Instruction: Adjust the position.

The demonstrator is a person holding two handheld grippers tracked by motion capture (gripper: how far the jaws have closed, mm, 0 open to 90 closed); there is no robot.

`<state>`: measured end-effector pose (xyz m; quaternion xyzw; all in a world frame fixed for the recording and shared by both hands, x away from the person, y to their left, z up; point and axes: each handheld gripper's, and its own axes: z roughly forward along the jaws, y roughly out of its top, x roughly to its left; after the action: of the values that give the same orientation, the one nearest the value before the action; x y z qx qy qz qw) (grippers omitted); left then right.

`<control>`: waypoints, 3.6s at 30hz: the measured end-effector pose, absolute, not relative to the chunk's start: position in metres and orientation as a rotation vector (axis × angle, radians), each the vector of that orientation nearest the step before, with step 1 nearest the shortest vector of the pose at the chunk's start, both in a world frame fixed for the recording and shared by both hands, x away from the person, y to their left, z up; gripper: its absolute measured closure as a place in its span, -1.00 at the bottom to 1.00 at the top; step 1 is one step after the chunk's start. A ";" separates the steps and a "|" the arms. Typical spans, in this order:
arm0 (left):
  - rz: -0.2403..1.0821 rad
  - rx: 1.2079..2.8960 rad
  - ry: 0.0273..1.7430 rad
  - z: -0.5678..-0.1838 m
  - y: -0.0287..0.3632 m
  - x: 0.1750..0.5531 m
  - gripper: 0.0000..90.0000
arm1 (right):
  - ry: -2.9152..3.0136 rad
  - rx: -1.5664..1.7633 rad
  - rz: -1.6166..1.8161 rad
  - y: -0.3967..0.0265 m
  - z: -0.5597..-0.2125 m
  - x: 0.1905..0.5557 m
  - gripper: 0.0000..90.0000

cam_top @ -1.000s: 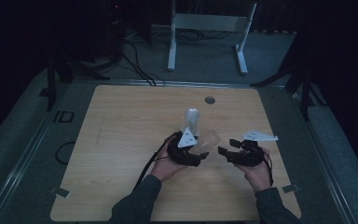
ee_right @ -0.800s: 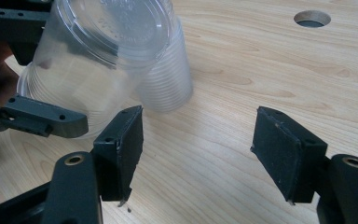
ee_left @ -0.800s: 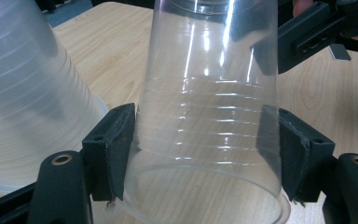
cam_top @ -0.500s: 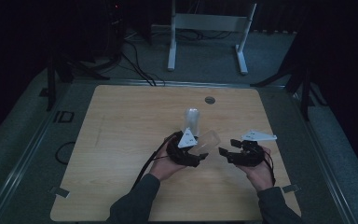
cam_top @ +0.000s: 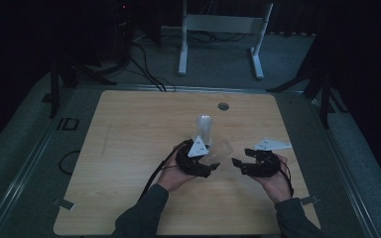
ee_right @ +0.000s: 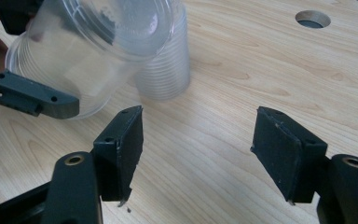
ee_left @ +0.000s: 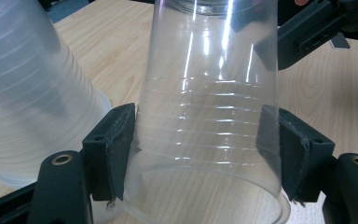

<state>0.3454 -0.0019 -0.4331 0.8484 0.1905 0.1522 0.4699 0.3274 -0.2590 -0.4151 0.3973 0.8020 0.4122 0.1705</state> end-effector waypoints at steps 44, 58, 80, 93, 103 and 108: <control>0.349 2.169 0.385 -0.430 0.002 0.347 -0.34 | 2.413 0.925 1.032 -0.252 -0.402 0.325 -0.22; 0.338 2.213 0.367 -0.432 0.002 0.348 -0.34 | 2.465 0.871 0.975 -0.250 -0.398 0.326 -0.22; 0.331 2.284 0.332 -0.435 0.002 0.347 -0.34 | 2.588 0.759 0.863 -0.242 -0.396 0.329 -0.22; 0.320 2.313 0.312 -0.438 0.000 0.347 -0.33 | 2.641 0.684 0.776 -0.236 -0.394 0.333 -0.19; 0.312 2.333 0.298 -0.437 0.001 0.347 -0.33 | 2.666 0.632 0.744 -0.234 -0.390 0.335 -0.19; 0.307 2.344 0.288 -0.438 0.001 0.347 -0.33 | 2.683 0.617 0.709 -0.235 -0.391 0.335 -0.19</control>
<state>0.3468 0.0008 -0.4379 0.9141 0.1123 0.1197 0.3709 0.3348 -0.2353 -0.3906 0.2145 0.9333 0.2466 0.1487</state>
